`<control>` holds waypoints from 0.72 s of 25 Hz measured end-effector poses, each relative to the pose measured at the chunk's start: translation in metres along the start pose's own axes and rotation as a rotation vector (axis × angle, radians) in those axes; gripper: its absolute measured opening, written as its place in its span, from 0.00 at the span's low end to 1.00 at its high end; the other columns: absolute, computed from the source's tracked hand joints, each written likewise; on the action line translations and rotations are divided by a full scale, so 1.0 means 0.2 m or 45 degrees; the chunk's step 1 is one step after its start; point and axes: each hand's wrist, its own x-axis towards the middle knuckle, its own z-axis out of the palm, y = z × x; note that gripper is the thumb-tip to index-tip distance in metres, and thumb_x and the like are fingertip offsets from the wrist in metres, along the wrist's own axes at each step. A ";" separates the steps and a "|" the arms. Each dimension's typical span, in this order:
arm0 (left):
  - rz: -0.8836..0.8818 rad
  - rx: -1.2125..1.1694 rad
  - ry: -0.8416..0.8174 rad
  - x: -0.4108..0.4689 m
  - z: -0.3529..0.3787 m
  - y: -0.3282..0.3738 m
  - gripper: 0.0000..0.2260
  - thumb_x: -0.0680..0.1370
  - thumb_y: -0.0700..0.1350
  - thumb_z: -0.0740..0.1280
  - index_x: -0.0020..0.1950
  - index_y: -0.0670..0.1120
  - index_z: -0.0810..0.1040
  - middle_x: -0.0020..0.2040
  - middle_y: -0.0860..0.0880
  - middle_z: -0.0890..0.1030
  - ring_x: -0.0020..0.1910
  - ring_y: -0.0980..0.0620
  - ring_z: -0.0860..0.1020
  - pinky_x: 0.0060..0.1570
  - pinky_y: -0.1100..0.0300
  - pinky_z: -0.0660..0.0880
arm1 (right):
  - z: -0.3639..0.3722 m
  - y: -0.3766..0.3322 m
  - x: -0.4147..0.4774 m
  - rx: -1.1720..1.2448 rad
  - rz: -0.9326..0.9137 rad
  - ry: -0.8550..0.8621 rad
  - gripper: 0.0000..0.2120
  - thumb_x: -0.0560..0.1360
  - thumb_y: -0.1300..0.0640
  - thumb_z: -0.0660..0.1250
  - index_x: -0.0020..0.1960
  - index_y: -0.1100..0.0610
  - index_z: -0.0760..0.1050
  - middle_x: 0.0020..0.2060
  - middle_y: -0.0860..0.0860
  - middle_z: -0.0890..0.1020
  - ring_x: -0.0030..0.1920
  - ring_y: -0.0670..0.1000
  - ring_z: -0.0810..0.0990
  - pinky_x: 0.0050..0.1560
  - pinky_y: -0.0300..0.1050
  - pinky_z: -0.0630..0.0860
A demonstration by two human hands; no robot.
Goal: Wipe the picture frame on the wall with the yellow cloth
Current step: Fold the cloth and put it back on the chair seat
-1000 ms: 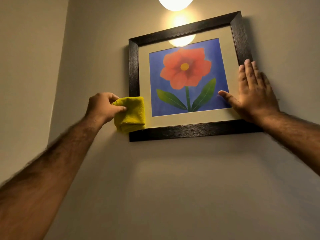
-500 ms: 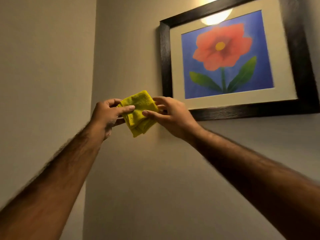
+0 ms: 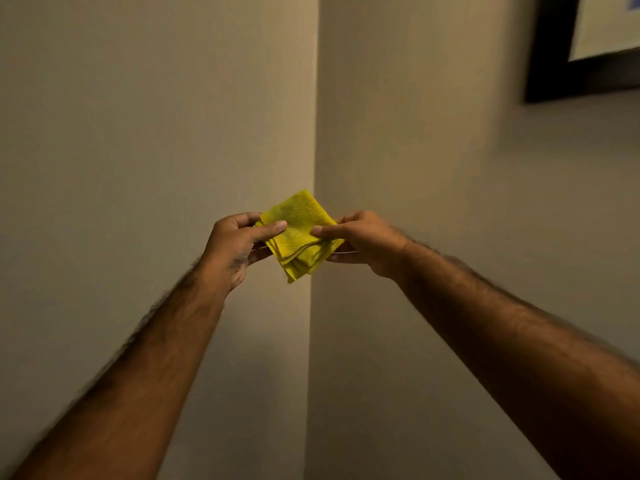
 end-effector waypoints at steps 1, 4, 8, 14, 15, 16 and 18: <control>-0.044 0.004 0.046 -0.02 -0.11 -0.09 0.11 0.70 0.37 0.77 0.51 0.41 0.83 0.44 0.45 0.86 0.40 0.50 0.86 0.44 0.55 0.84 | 0.11 0.08 0.04 0.026 0.041 -0.035 0.12 0.70 0.56 0.78 0.49 0.61 0.81 0.45 0.56 0.86 0.43 0.52 0.86 0.45 0.44 0.85; -0.157 0.035 0.153 -0.12 -0.38 -0.29 0.09 0.70 0.37 0.78 0.46 0.42 0.81 0.38 0.49 0.87 0.37 0.52 0.87 0.38 0.58 0.83 | 0.37 0.31 0.13 0.140 0.136 -0.123 0.14 0.69 0.58 0.79 0.51 0.63 0.82 0.45 0.58 0.86 0.39 0.51 0.87 0.41 0.42 0.84; -0.296 0.096 0.313 -0.29 -0.75 -0.59 0.10 0.69 0.37 0.79 0.42 0.44 0.79 0.34 0.51 0.86 0.35 0.53 0.86 0.36 0.59 0.83 | 0.76 0.69 0.22 0.229 0.268 -0.251 0.08 0.68 0.60 0.80 0.43 0.60 0.82 0.43 0.57 0.87 0.39 0.49 0.88 0.40 0.40 0.83; -0.581 0.136 0.502 -0.62 -1.23 -1.16 0.06 0.73 0.35 0.75 0.44 0.42 0.80 0.41 0.46 0.85 0.39 0.51 0.85 0.37 0.58 0.84 | 1.30 1.40 0.25 0.347 0.609 -0.468 0.06 0.71 0.63 0.76 0.46 0.62 0.82 0.43 0.56 0.88 0.41 0.49 0.88 0.40 0.40 0.84; -0.643 0.113 0.523 -0.69 -1.30 -1.27 0.05 0.74 0.34 0.74 0.45 0.41 0.80 0.42 0.46 0.86 0.39 0.52 0.85 0.38 0.58 0.84 | 1.38 1.53 0.24 0.379 0.706 -0.504 0.06 0.72 0.65 0.75 0.49 0.63 0.81 0.44 0.56 0.87 0.42 0.49 0.88 0.40 0.40 0.84; -0.719 0.109 0.541 -0.78 -1.36 -1.38 0.03 0.76 0.33 0.72 0.47 0.40 0.80 0.41 0.47 0.86 0.38 0.53 0.85 0.38 0.58 0.84 | 1.47 1.68 0.21 0.397 0.817 -0.541 0.06 0.74 0.66 0.72 0.50 0.64 0.81 0.45 0.56 0.87 0.43 0.50 0.87 0.40 0.41 0.85; -0.863 0.121 0.540 -0.95 -1.48 -1.61 0.04 0.78 0.32 0.68 0.50 0.39 0.80 0.39 0.49 0.87 0.37 0.54 0.86 0.40 0.58 0.85 | 1.64 1.97 0.15 0.374 0.989 -0.602 0.04 0.75 0.67 0.69 0.50 0.63 0.80 0.47 0.56 0.85 0.46 0.50 0.85 0.41 0.41 0.85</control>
